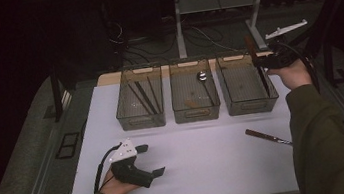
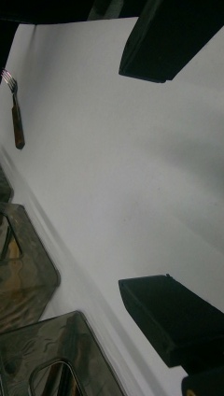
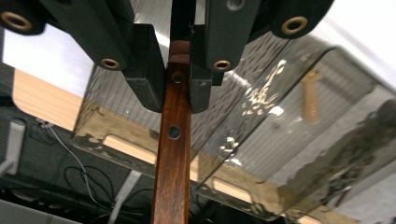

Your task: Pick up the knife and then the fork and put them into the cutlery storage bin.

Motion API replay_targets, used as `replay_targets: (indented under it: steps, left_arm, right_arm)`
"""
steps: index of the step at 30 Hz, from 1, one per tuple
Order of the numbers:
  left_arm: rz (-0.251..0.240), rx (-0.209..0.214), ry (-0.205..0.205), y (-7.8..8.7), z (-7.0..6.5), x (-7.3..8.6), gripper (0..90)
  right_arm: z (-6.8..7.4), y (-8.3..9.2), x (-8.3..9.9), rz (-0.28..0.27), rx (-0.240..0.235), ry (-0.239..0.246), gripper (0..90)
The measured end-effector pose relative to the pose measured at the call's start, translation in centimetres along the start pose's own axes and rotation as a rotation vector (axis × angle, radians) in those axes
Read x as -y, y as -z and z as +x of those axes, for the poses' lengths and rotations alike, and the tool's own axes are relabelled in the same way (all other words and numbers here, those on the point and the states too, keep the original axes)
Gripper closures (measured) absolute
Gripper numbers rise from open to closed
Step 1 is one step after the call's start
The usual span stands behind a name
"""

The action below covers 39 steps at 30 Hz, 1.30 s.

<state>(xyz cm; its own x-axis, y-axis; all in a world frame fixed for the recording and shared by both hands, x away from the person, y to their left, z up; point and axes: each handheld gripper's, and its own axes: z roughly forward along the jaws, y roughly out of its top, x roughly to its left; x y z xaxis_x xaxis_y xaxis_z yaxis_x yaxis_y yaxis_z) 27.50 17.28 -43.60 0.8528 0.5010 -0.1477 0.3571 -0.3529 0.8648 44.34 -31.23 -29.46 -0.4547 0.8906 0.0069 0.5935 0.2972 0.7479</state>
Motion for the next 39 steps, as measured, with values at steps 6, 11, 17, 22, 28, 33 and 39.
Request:
replay_targets:
  steps: [6,11,17,22,28,33,39]
  left_arm:
    - [-0.005,0.003,0.001,0.1,0.0,0.0,0.0]
    - [-0.006,0.003,0.002,0.1,-0.1,0.0,0.0]
    - [-0.006,0.002,0.005,0.1,-0.1,0.1,0.0]
    - [-0.005,0.002,0.005,0.1,-0.1,0.1,0.0]
    - [-0.003,0.003,0.005,0.1,-0.1,0.1,0.0]
    - [-0.004,0.001,0.005,0.2,-0.1,0.1,0.0]
    - [-0.003,0.001,0.006,0.2,-0.1,0.1,0.0]
  right_arm:
    - [-1.6,-1.7,0.1,-0.001,0.041,-0.046,76.6]
    - [-1.6,-3.5,0.8,0.040,0.042,-0.039,76.6]
    - [-1.3,-5.6,2.3,0.117,0.051,-0.001,76.6]
    - [-1.4,-6.6,3.4,0.148,0.042,0.005,76.5]
    - [-1.7,-6.8,4.1,0.174,0.049,0.012,76.4]
    - [-1.7,-7.2,4.1,0.184,0.038,-0.007,56.0]
    - [-1.6,-5.4,3.7,0.110,0.031,-0.036,43.7]
